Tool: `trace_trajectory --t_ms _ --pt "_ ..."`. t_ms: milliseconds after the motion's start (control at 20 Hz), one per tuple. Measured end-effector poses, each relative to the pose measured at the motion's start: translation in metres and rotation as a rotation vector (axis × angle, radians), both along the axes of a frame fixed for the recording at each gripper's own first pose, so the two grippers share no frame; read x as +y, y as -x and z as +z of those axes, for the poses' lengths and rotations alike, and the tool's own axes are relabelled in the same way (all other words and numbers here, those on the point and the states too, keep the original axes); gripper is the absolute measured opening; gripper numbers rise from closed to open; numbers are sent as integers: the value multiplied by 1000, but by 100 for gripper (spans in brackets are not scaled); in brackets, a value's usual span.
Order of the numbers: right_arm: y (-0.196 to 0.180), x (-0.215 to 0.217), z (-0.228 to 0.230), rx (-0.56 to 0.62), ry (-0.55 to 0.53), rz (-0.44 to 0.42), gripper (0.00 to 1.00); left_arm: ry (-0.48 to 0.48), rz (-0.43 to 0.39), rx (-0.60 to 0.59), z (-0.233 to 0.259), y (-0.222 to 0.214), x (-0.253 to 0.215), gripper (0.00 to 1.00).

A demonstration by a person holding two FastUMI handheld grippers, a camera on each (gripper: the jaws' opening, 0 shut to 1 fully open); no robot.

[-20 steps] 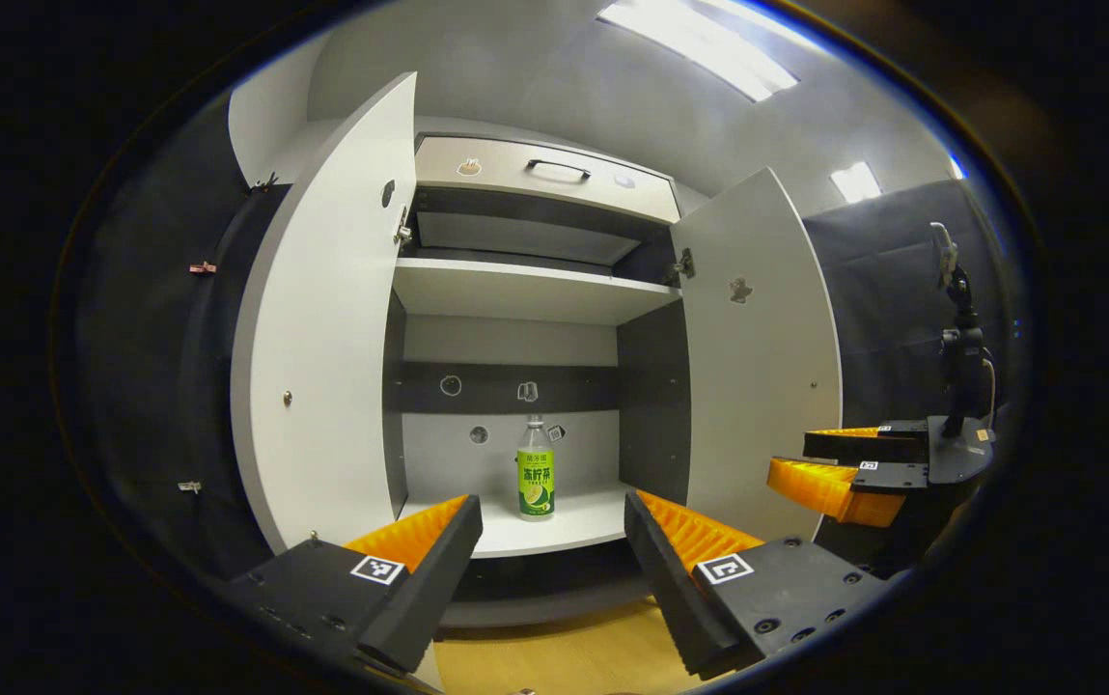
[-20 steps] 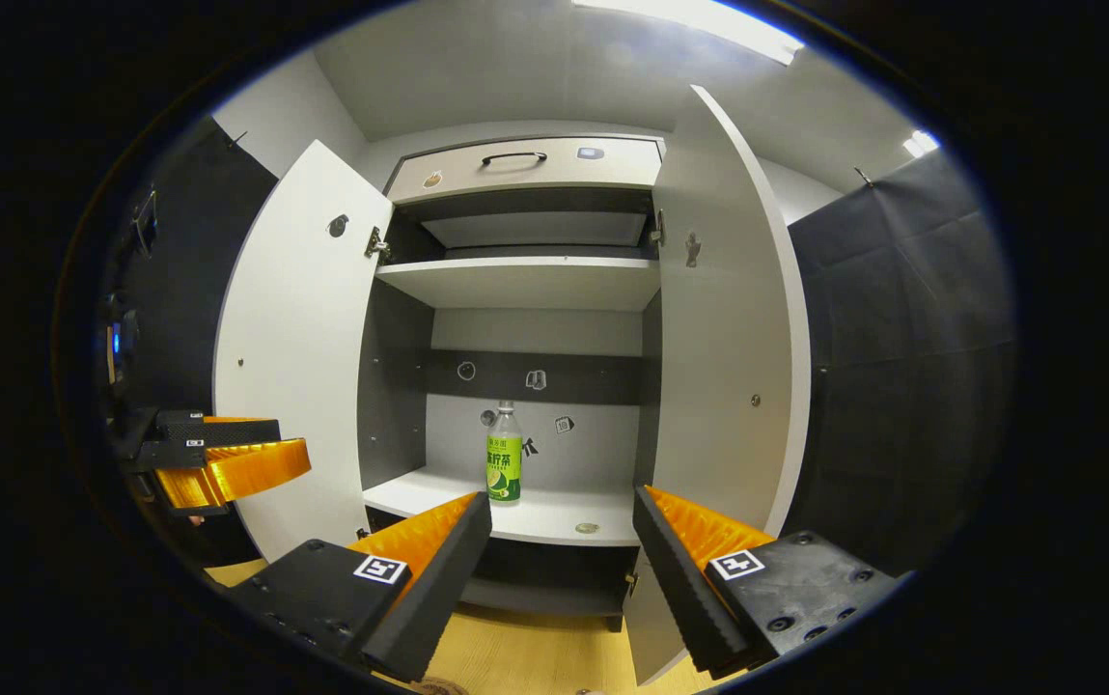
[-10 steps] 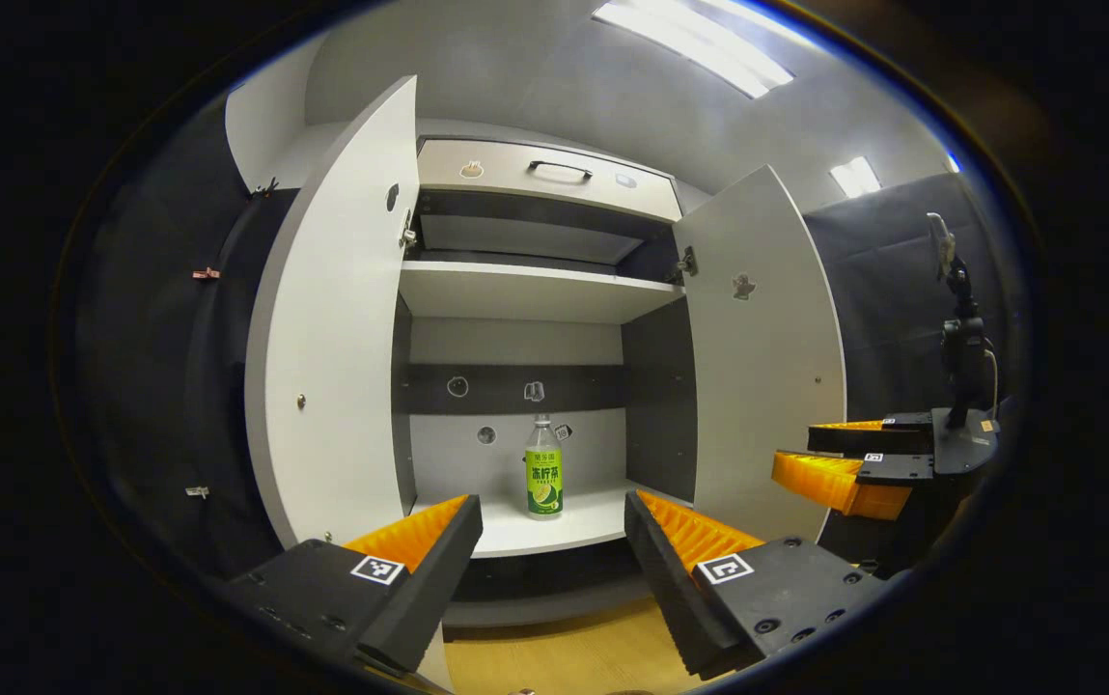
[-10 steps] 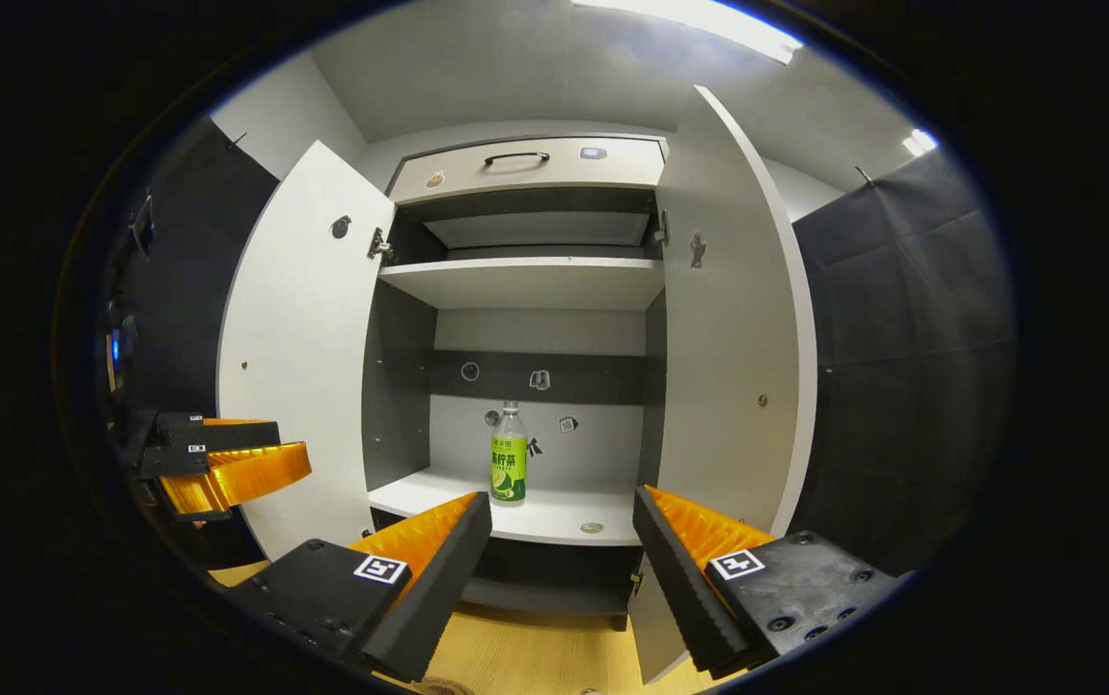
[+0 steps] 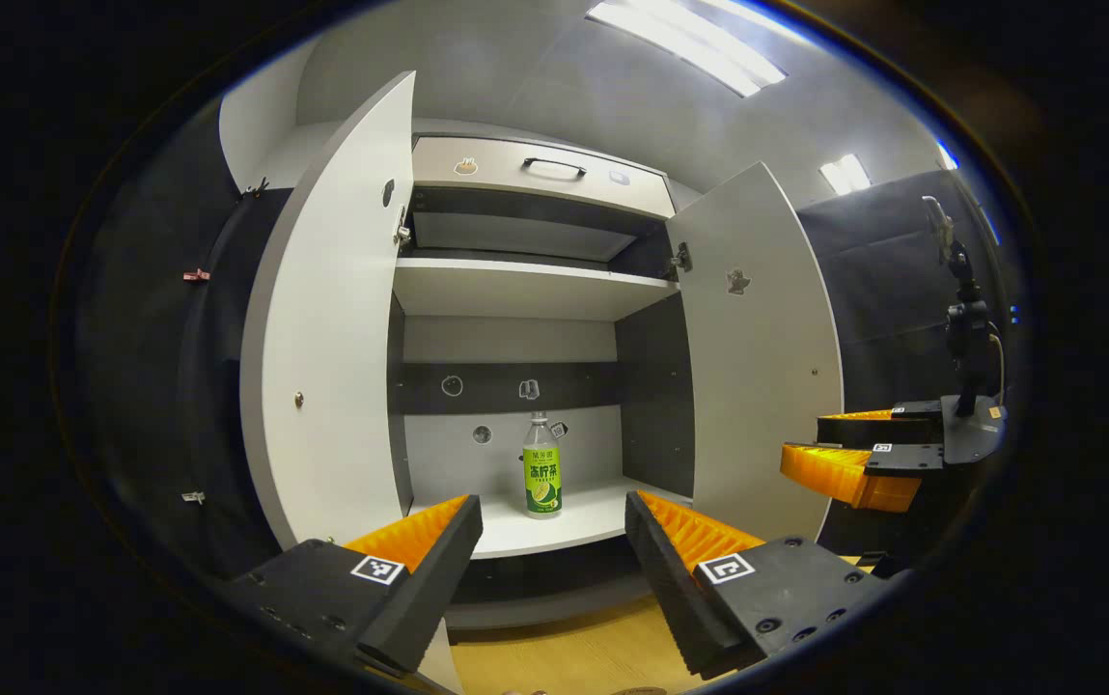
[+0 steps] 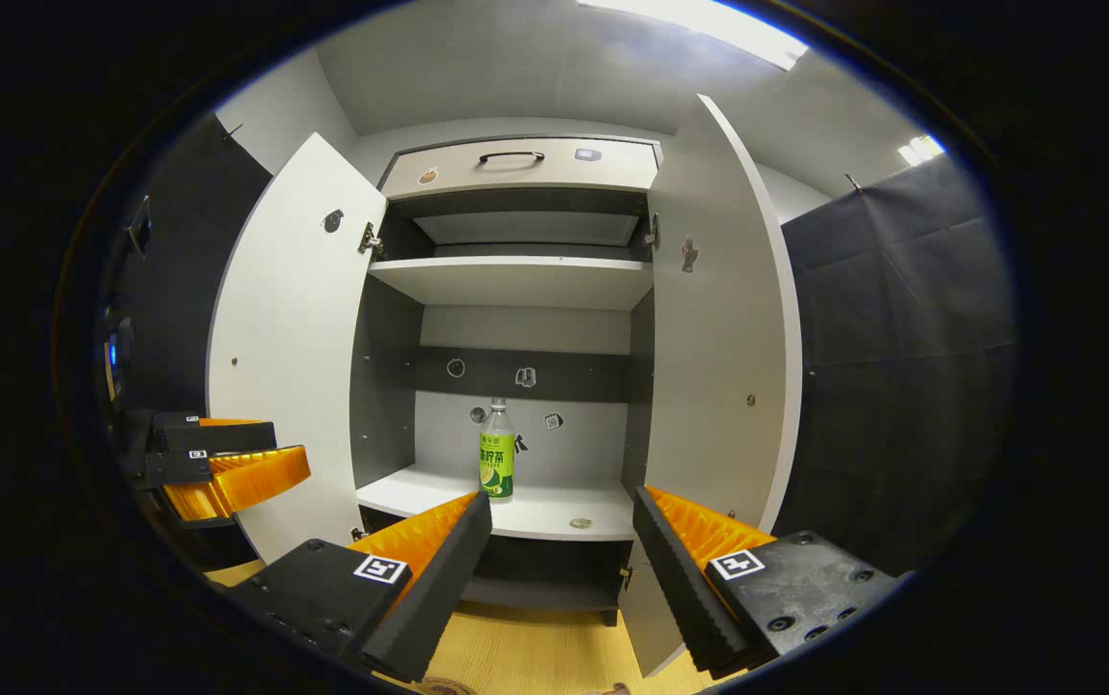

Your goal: Grasp the bottle in the cabinet with the left hand and place it on the coaster, then close the right door with the right hand and the left door with the left hand.

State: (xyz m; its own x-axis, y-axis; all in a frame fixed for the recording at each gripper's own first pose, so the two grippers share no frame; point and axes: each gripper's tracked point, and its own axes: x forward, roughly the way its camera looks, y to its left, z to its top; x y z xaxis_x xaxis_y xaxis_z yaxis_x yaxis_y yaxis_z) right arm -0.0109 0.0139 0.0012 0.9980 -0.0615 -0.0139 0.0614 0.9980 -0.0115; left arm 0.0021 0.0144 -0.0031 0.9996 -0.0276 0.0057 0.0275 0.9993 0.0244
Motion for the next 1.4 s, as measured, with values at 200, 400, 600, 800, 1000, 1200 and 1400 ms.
trace_trajectory --t_ms 200,400,600,800,1000,1200,1400 --pt "-1 5 -2 5 -3 -24 98 10 -27 -1 -3 -15 0 95" --pt "-12 11 -6 30 -31 -10 98 13 -25 -14 -4 -43 0 95" --pt "-34 8 -10 33 -45 54 98 10 3 -22 -6 -86 -2 95" --pt "-56 -1 -11 20 -86 103 98 -17 29 -14 -18 -142 -2 95" --pt "-76 -15 -23 29 -75 119 98 -2 37 -11 -35 -197 -3 95" --pt "-94 -19 -37 50 -57 142 98 -20 54 -8 -49 -243 0 95" --pt "-110 -12 -48 66 -49 178 98 -22 43 8 -64 -282 2 95"
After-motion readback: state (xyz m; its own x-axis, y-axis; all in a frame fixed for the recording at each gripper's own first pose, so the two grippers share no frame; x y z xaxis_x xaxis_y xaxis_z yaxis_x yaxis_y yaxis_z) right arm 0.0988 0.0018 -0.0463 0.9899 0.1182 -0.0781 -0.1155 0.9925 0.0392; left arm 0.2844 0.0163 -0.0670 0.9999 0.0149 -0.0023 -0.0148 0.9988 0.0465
